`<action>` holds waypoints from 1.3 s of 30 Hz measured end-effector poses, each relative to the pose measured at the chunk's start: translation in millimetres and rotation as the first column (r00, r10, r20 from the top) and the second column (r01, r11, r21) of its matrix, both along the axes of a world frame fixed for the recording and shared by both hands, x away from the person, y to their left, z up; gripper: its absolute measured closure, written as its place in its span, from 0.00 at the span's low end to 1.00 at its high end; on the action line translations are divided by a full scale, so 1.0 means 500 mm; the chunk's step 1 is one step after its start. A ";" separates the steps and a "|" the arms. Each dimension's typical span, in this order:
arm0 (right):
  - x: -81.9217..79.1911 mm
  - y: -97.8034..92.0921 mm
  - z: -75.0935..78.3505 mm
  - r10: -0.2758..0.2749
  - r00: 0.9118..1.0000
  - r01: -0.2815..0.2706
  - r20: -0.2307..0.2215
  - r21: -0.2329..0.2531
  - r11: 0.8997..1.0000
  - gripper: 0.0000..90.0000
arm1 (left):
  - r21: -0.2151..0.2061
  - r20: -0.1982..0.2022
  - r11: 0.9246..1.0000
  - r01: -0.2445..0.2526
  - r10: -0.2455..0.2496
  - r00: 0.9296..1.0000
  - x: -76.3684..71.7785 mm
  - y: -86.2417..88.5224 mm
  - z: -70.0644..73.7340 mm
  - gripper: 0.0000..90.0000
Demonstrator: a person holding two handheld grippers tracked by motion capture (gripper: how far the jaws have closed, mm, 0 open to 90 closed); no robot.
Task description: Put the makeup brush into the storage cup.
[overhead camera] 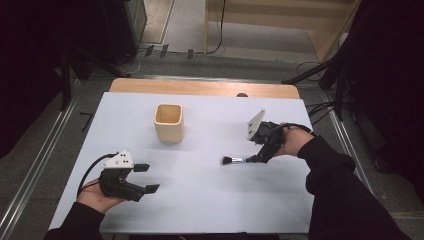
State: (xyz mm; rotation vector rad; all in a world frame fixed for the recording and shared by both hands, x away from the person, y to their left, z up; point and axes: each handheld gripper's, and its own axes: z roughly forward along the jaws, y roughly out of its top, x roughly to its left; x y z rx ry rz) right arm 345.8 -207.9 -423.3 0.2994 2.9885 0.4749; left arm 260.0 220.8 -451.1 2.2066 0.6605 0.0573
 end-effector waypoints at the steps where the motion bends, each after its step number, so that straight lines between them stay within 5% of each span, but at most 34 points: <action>1: 0.001 0.002 -0.001 0.010 1.000 -0.010 0.000 -0.010 1.000 0.30 | 0.000 -0.001 1.000 0.000 0.000 1.000 0.000 0.000 0.000 0.24; 10: -0.002 0.020 -0.016 0.054 0.998 -0.056 -0.027 -0.083 0.995 0.29 | 0.001 -0.002 1.000 0.004 -0.004 1.000 0.001 0.000 0.000 0.24; 39: 0.014 0.034 -0.074 0.048 0.997 -0.056 -0.056 -0.139 0.989 0.28 | -0.003 0.000 1.000 0.002 -0.002 1.000 0.000 0.001 0.001 0.24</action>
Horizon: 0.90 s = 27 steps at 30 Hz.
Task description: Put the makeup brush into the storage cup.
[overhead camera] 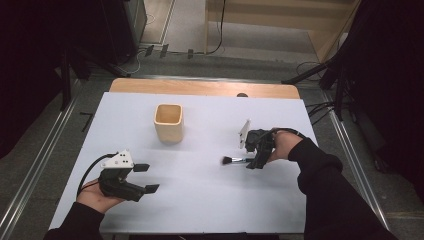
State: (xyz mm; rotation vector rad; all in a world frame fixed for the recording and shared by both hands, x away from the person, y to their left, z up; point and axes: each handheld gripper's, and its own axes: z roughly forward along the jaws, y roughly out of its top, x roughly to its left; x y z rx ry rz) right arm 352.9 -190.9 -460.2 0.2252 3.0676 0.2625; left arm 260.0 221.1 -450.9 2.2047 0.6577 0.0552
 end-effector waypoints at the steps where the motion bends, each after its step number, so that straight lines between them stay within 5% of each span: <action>1: 0.002 0.000 -0.002 0.007 1.000 -0.007 0.002 -0.003 1.000 0.28 | 0.000 0.000 1.000 0.000 0.000 1.000 0.000 0.000 0.000 0.24; 27: 0.015 0.007 -0.040 -0.013 1.000 0.013 0.002 -0.050 0.999 0.33 | 0.000 0.002 1.000 0.002 -0.002 1.000 0.000 0.000 0.001 0.24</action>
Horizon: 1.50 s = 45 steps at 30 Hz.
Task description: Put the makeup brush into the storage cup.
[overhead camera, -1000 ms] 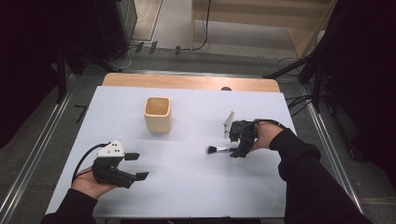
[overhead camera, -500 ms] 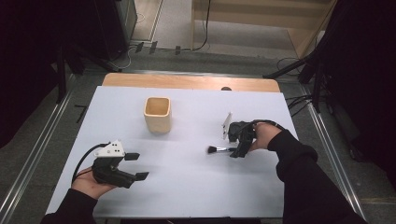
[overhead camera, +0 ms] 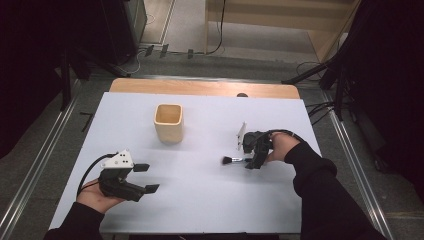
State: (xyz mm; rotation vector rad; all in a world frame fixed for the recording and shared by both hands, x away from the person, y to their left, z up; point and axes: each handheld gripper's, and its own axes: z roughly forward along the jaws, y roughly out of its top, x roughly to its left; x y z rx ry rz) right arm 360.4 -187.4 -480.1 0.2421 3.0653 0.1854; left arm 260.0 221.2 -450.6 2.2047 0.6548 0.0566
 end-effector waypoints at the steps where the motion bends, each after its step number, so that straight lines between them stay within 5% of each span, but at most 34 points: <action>1: 0.000 -0.003 -0.002 -0.017 1.000 0.017 0.002 0.020 1.000 0.36 | -0.002 0.000 1.000 -0.001 0.001 1.000 0.000 0.000 0.000 0.24; 14: -0.001 -0.005 -0.010 -0.026 0.999 0.026 -0.028 0.002 1.000 0.46 | 0.002 -0.001 1.000 0.001 -0.001 1.000 0.000 -0.001 0.000 0.24; 29: -0.006 -0.001 -0.005 0.002 0.999 -0.002 -0.039 0.002 1.000 0.87 | 0.004 -0.002 1.000 0.002 -0.002 1.000 0.000 -0.002 0.000 0.24; 45: -0.002 0.001 -0.003 -0.007 0.998 0.007 -0.060 -0.004 1.000 0.89 | 0.004 -0.003 1.000 0.004 -0.004 1.000 0.000 -0.001 0.000 0.24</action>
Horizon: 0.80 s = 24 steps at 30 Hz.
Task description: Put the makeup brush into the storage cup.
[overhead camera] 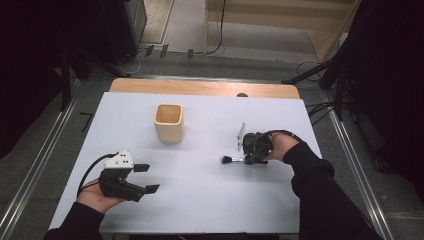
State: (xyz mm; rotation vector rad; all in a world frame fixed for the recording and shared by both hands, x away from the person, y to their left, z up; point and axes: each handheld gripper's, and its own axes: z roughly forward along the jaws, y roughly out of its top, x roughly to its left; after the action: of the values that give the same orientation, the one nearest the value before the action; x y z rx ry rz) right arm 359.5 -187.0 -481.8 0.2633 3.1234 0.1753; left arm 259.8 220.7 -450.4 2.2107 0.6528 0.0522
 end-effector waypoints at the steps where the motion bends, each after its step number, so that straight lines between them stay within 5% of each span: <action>1: 0.000 0.000 0.000 0.000 1.000 0.000 0.000 0.000 1.000 0.89 | 0.000 0.000 1.000 0.000 0.000 1.000 0.000 0.000 0.000 0.24; 12: 0.002 -0.027 0.053 -0.116 0.993 0.118 -0.034 0.058 0.991 0.89 | -0.003 0.000 1.000 -0.008 0.008 1.000 0.000 0.000 0.000 0.24; 19: -0.009 -0.034 0.082 -0.126 0.992 0.129 -0.031 0.123 0.984 0.89 | -0.004 0.002 1.000 -0.009 0.009 1.000 0.000 0.000 0.000 0.24; 24: -0.021 -0.038 0.103 -0.194 0.979 0.204 -0.067 0.189 0.961 0.89 | -0.007 0.001 1.000 -0.012 0.012 1.000 0.001 0.001 0.000 0.24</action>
State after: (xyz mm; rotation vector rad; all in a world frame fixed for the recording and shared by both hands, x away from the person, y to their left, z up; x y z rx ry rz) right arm 348.8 -206.1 -430.4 0.5893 3.1002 0.4812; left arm 260.3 221.2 -450.4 2.2003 0.6645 0.0567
